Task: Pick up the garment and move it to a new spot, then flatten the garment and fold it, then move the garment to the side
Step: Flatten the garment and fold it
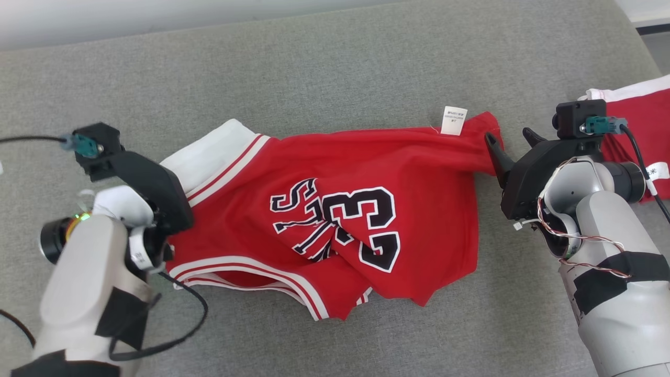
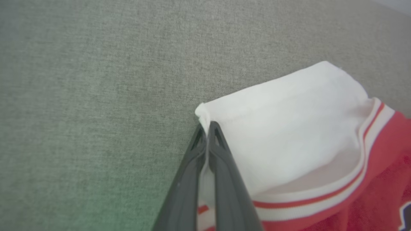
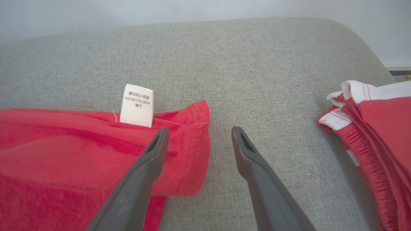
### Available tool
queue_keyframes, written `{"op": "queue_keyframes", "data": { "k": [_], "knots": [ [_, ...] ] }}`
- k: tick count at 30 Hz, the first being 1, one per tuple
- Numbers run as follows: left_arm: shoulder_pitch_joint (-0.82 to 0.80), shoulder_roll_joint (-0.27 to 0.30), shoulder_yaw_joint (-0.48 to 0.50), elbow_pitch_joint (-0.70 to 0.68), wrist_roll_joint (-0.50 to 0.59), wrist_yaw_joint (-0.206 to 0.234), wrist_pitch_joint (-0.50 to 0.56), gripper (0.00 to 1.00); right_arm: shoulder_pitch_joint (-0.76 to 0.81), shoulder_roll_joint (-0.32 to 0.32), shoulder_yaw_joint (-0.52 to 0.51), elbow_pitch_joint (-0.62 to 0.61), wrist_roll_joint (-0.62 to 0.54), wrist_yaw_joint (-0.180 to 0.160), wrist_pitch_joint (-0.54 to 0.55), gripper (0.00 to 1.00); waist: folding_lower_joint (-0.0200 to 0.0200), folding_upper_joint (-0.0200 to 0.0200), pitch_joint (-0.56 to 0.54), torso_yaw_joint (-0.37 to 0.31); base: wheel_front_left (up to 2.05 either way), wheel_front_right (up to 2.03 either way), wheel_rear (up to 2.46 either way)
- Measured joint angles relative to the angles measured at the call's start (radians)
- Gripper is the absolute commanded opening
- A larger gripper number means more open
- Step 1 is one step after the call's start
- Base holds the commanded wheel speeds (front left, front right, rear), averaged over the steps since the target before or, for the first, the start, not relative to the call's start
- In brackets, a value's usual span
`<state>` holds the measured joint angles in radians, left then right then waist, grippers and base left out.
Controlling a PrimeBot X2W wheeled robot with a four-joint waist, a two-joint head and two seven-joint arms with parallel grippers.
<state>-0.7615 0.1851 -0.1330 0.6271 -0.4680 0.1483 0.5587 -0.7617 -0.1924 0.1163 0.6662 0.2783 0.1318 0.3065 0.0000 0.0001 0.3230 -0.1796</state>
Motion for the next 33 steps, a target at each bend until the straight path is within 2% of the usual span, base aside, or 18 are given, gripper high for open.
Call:
{"op": "queue_keyframes", "data": {
  "k": [10,25,33],
  "knots": [
    [0.001,0.037,0.028,-0.059,-0.011,-0.008,-0.058,0.00,-0.001,0.003,-0.029,0.011,-0.016,0.000,0.021,1.00,0.0001,0.0000,0.007,0.024,0.00,0.00,0.00],
    [0.017,0.031,0.001,-0.105,-0.017,-0.008,-0.047,0.00,-0.103,0.052,-0.076,0.064,-0.006,0.000,0.037,1.00,0.0001,0.0000,0.029,0.043,0.00,0.00,0.00],
    [0.016,0.023,-0.025,-0.129,-0.018,-0.008,-0.036,0.00,-0.216,0.070,-0.245,0.193,-0.034,0.000,0.121,1.00,0.0001,0.0000,0.039,0.062,0.00,0.00,0.00]
  ]
}}
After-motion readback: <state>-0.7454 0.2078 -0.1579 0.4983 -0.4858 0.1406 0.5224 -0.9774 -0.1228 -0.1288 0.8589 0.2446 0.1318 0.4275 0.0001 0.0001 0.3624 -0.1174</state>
